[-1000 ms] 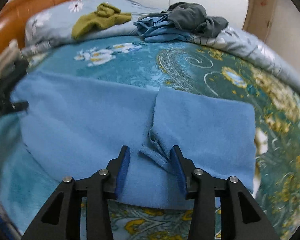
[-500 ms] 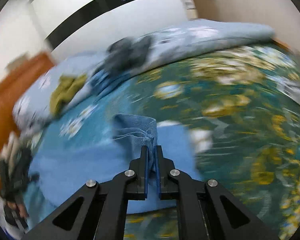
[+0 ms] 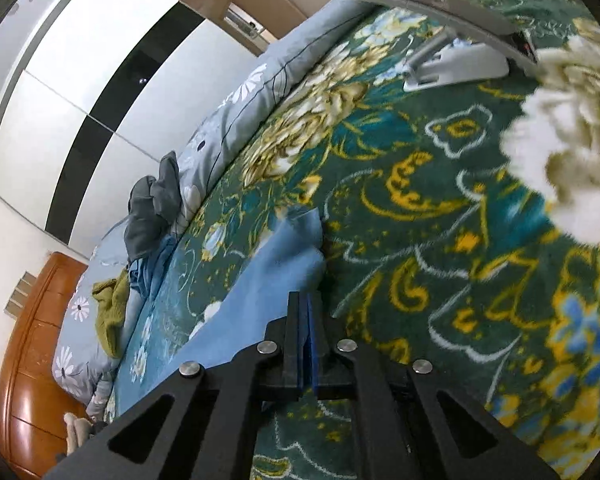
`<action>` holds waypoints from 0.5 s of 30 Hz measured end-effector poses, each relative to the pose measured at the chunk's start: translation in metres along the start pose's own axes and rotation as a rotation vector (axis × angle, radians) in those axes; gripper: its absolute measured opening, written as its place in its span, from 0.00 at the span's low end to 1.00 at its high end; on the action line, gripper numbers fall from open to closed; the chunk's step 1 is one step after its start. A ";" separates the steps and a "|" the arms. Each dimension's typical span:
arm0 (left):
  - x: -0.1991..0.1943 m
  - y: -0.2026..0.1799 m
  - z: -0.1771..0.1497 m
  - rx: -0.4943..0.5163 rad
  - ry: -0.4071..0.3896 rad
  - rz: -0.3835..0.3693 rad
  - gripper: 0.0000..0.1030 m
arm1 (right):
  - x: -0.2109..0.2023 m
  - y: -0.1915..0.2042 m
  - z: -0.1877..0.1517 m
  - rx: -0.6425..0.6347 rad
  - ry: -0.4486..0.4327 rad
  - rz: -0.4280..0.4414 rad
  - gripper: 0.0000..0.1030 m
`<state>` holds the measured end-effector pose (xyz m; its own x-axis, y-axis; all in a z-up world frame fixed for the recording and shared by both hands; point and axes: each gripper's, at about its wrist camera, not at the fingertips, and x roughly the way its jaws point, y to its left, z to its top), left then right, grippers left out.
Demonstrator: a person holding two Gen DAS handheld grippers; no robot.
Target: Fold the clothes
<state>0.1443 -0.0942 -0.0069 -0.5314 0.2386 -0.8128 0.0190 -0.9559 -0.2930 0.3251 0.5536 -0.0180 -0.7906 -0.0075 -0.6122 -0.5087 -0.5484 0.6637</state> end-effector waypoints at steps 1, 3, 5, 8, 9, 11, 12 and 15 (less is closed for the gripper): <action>0.000 -0.002 -0.001 0.007 0.001 -0.002 0.62 | 0.000 -0.001 -0.001 0.012 0.006 0.008 0.04; 0.000 -0.004 -0.001 0.017 0.001 -0.003 0.62 | -0.002 -0.005 -0.003 0.049 0.006 0.030 0.11; 0.000 -0.006 -0.001 0.024 -0.001 -0.002 0.62 | -0.002 -0.010 -0.006 0.082 0.006 0.046 0.26; 0.002 -0.007 -0.001 0.022 0.005 -0.004 0.62 | 0.004 -0.014 -0.009 0.123 0.024 0.068 0.30; 0.002 -0.007 -0.001 0.021 0.007 -0.004 0.62 | 0.008 -0.014 -0.009 0.130 0.030 0.068 0.30; 0.002 -0.008 -0.002 0.022 0.009 -0.008 0.62 | 0.016 -0.011 -0.009 0.141 0.034 0.066 0.30; 0.001 -0.008 -0.002 0.024 0.007 -0.008 0.62 | 0.020 -0.009 -0.008 0.150 0.027 0.064 0.30; 0.000 -0.007 -0.003 0.024 0.004 -0.003 0.62 | 0.027 0.006 -0.004 0.143 0.007 0.087 0.30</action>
<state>0.1466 -0.0875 -0.0061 -0.5278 0.2423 -0.8141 -0.0031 -0.9590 -0.2834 0.3020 0.5464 -0.0327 -0.8316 -0.0563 -0.5525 -0.4820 -0.4211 0.7684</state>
